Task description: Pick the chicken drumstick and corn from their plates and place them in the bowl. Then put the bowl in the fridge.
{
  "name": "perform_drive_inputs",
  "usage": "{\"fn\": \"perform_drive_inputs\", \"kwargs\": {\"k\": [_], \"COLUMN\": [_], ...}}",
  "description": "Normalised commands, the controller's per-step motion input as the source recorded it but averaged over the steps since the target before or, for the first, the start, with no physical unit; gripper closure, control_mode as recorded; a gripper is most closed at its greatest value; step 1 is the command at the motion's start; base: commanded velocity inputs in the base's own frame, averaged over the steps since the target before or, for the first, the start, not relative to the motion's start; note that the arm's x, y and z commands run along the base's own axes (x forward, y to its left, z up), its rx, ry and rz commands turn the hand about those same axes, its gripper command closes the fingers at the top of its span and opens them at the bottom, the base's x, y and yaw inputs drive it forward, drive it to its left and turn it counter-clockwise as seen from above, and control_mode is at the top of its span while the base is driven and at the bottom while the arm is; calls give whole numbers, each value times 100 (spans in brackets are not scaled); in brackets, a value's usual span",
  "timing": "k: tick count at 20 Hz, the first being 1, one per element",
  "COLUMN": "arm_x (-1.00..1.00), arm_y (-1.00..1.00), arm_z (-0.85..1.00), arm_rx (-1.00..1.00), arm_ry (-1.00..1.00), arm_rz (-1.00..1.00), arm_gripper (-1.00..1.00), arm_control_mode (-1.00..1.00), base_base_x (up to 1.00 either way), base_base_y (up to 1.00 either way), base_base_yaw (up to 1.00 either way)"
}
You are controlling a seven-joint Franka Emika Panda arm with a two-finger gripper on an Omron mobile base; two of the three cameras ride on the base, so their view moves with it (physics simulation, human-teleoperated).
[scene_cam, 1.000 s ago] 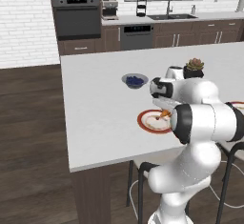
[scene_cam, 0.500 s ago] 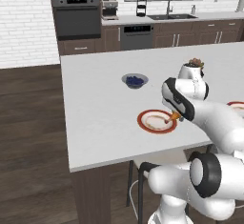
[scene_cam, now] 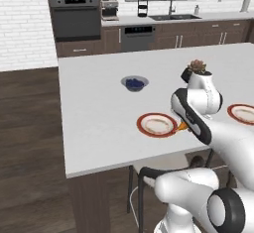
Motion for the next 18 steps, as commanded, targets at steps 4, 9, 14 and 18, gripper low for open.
{"fn": "perform_drive_inputs", "kwargs": {"k": [4,9,14,18], "arm_x": [0,0,0,0], "arm_y": [0,0,0,0], "arm_z": [0,0,0,0], "arm_rx": [0,0,0,0], "arm_ry": [0,0,0,0], "arm_rz": [0,0,0,0], "arm_gripper": [100,100,100,100], "arm_control_mode": [100,100,100,100], "base_base_x": [-65,1,13,0], "base_base_y": [-100,-100,-100,-100], "base_base_yaw": [-5,0,5,7]}}
